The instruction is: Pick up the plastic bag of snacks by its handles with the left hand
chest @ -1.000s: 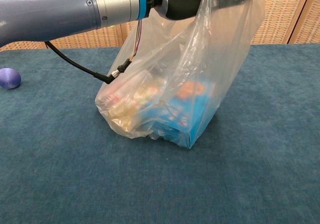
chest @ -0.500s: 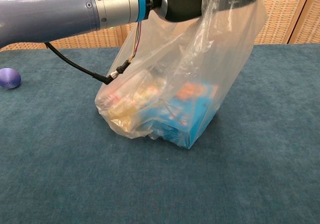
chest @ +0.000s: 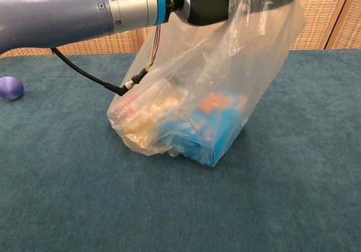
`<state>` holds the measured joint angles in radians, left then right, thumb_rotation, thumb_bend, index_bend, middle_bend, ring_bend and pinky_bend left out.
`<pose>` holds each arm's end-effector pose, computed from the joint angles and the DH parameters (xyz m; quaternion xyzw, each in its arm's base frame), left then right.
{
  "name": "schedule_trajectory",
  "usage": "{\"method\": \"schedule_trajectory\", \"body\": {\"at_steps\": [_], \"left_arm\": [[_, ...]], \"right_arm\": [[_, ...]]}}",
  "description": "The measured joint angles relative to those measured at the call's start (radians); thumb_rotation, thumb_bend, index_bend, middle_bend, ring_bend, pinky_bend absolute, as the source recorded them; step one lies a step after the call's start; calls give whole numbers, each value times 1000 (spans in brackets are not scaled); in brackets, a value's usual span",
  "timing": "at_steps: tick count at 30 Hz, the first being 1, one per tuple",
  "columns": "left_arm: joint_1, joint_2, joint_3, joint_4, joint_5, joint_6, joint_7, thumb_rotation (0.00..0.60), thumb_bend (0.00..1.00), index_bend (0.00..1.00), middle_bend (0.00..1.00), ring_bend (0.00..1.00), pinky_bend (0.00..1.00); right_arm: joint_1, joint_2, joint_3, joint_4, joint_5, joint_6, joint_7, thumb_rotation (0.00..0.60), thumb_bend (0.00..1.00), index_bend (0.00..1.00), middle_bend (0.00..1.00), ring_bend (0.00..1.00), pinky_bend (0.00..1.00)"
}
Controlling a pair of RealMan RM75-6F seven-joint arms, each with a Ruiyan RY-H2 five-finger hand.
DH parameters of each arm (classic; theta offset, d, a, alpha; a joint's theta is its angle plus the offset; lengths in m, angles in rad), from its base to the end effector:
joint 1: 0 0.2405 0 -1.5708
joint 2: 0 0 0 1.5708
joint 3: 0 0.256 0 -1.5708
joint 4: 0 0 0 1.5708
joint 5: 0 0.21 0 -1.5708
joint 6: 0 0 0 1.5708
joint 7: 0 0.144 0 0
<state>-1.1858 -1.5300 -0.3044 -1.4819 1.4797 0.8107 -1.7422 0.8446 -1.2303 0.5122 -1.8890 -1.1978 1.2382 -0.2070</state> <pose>0.0633 0.3530 -0.0092 0.3909 0.7489 0.4578 0.2771 0.0020 -0.3558 0.1601 0.6012 -0.2633 0.6599 0.3657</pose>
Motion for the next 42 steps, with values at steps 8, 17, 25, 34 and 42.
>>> {"method": "schedule_trajectory", "body": {"at_steps": [8, 17, 25, 34, 42], "left_arm": [[-2, -2, -8, 1, -4, -3, -21, 288, 303, 268, 128, 145, 147], [-6, -1, -9, -2, -5, -14, -26, 289, 303, 268, 128, 145, 147], [-6, -1, -7, 1, -3, -16, -29, 284, 302, 268, 127, 144, 148], [-4, -2, -6, 5, 0, -14, -33, 289, 302, 269, 127, 145, 148], [-6, -4, -6, 3, -1, -16, -28, 288, 302, 269, 127, 145, 147]], "right_arm": [[4, 88, -4, -36, 44, -99, 0, 600, 0, 0, 0, 0, 32], [23, 213, -6, -91, 130, -232, 20, 600, 0, 0, 0, 0, 30], [32, 265, -11, -103, 161, -269, 26, 600, 0, 0, 0, 0, 28], [38, 341, -21, -127, 200, -322, 37, 600, 0, 0, 0, 0, 27], [18, 372, -41, -136, 167, -331, 77, 600, 0, 0, 0, 0, 27]]}}
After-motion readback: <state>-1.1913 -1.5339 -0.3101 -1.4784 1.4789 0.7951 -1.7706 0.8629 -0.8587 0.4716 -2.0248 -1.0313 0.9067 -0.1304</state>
